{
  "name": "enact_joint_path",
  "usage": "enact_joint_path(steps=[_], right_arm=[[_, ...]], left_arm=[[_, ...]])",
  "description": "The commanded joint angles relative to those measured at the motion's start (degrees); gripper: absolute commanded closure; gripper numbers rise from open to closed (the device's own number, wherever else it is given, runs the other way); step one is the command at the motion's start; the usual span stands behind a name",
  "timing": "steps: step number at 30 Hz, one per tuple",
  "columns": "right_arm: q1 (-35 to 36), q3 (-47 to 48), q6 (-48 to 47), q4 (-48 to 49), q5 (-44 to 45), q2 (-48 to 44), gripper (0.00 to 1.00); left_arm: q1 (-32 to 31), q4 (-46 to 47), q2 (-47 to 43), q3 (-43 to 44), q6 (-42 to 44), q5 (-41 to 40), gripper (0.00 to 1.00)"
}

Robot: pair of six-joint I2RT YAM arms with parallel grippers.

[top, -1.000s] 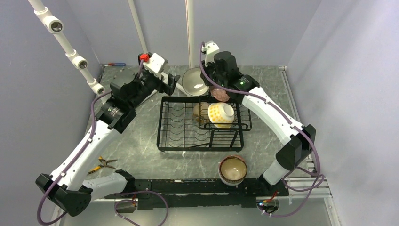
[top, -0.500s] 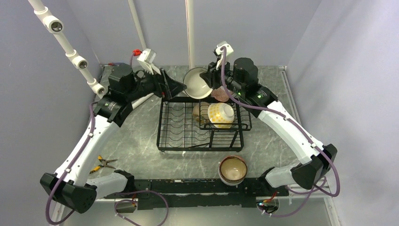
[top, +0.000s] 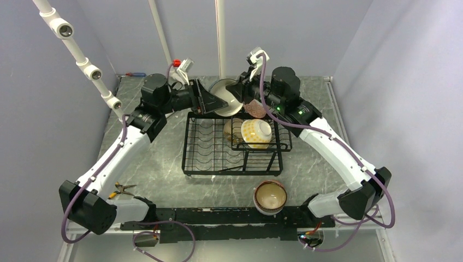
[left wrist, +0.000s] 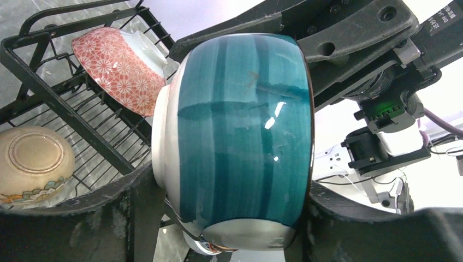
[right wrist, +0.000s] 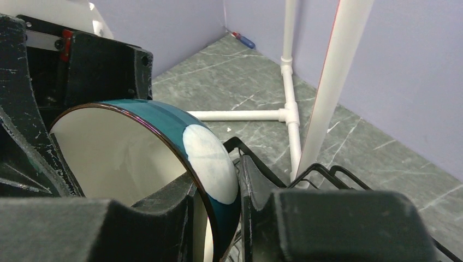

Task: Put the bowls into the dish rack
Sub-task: Adjust the bowl.

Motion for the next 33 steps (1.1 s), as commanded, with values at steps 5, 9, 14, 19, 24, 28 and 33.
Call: enact_joint_path(steps=[5,9,14,19,24,28,33], right_arm=[[0.3,1.6,1.8,6.3,0.5,-0.7,1.0],[0.3,0.3,2.1,7.0,0.7,-1.6,0.74],[0.3,-1.8,3.0,8.4,0.2,-2.8,0.35],[0.2,-3.2,3.7,7.9,-0.3,-3.8,0.16],[0.2,-5.3,5.5,9.2,-2.5,-5.6,0.01],[0.0,-6.6,7.1,9.2,-3.2,-6.3,0.0],[-0.4,-7.4,9.1,9.2,-5.5,-6.2,0.0]], left_arm=[[-0.7,6.2,1.0,1.2,-0.2,2.0,0.8],[-0.7,5.1,-1.0,-0.5,5.5,-2.1,0.97],[-0.6,8.1,-5.8,-5.7,12.5,-11.3,0.97],[-0.6,6.1,-8.8,-8.1,26.3,-18.1,0.97],[-0.7,2.4,-10.6,-9.2,47.9,-20.9,0.97],[-0.6,5.3,-12.8,-13.5,62.3,-22.8,0.97],[-0.6,6.0,-13.0,-15.6,71.7,-23.5,0.97]])
